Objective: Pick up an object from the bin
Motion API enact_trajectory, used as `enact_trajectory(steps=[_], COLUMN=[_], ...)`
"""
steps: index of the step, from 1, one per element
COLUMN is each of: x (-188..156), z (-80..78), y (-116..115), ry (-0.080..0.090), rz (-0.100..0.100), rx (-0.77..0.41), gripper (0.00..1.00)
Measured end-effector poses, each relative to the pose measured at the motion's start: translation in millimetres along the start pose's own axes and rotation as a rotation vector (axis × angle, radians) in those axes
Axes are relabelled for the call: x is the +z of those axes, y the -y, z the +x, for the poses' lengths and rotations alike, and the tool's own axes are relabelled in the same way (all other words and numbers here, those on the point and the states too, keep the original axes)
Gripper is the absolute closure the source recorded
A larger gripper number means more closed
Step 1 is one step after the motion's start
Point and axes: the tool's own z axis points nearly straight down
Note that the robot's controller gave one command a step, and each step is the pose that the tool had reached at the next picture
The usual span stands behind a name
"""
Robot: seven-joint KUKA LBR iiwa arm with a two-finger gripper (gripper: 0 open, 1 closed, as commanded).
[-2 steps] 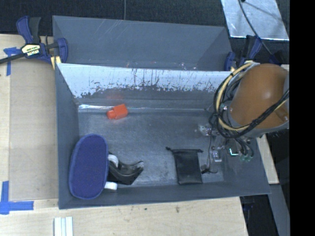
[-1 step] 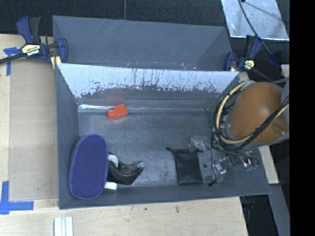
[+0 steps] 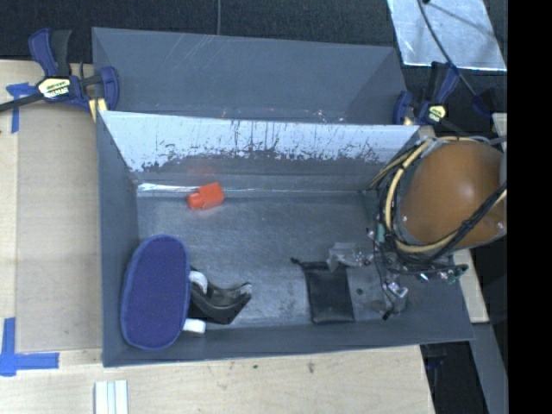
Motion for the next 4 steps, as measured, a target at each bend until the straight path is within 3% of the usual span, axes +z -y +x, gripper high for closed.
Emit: enact_trajectory(steps=[1,2,3,4], x=[-5,41,41,41], z=[0.3,-1.9,-2.5,-2.6], y=[19,28,28,28], ry=[0.000,0.001,0.002,0.002], rz=[0.000,-0.007,-0.009,-0.009], rx=[-0.385,-0.709,-0.707,-0.706], gripper=[0.00,0.00,0.00,1.00])
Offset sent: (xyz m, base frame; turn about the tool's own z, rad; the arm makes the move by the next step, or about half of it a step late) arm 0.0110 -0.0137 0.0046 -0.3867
